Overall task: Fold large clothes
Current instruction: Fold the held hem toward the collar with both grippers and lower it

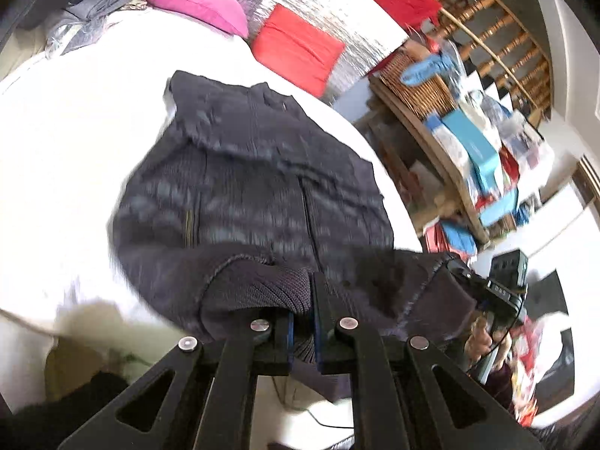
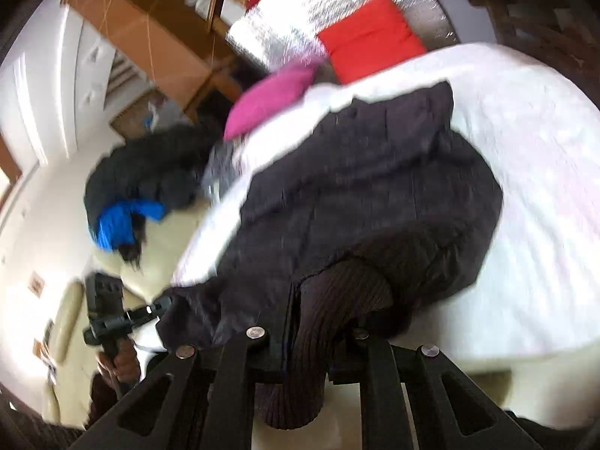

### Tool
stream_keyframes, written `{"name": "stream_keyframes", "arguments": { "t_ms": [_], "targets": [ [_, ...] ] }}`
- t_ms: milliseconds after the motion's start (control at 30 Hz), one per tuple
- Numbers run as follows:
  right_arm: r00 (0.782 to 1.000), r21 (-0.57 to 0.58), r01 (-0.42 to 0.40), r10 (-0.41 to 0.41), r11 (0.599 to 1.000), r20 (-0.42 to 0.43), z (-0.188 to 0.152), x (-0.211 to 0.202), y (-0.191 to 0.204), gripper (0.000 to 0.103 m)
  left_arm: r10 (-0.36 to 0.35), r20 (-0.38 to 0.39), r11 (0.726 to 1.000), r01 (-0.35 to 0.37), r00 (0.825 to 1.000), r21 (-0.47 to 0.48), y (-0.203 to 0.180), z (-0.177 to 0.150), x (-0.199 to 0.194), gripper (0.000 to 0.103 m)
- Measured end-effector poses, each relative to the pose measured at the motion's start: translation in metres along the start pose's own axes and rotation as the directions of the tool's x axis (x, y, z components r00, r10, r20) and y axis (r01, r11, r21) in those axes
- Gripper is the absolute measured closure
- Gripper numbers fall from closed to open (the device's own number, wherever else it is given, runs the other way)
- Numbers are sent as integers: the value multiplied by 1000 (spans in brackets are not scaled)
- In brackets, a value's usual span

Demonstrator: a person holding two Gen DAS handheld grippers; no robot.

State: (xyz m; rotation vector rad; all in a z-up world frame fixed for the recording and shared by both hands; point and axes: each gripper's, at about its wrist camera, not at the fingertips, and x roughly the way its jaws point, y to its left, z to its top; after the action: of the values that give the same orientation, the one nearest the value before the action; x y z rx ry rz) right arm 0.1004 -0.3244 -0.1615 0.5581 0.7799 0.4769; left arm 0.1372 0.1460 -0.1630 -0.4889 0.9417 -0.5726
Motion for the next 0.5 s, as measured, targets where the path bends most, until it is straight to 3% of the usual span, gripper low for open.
{"name": "stream_keyframes", "arguments": {
  "t_ms": [267,500],
  "targets": [
    [986,40,5,-12,999,167,93,5,-6,89,5,113,996,6,994,-94,7,97,3,95],
    [972,74,35,-51,997,230,192,59,-20,90,53,130,995,-42,990,-90,-9,209,40,95]
  ]
}}
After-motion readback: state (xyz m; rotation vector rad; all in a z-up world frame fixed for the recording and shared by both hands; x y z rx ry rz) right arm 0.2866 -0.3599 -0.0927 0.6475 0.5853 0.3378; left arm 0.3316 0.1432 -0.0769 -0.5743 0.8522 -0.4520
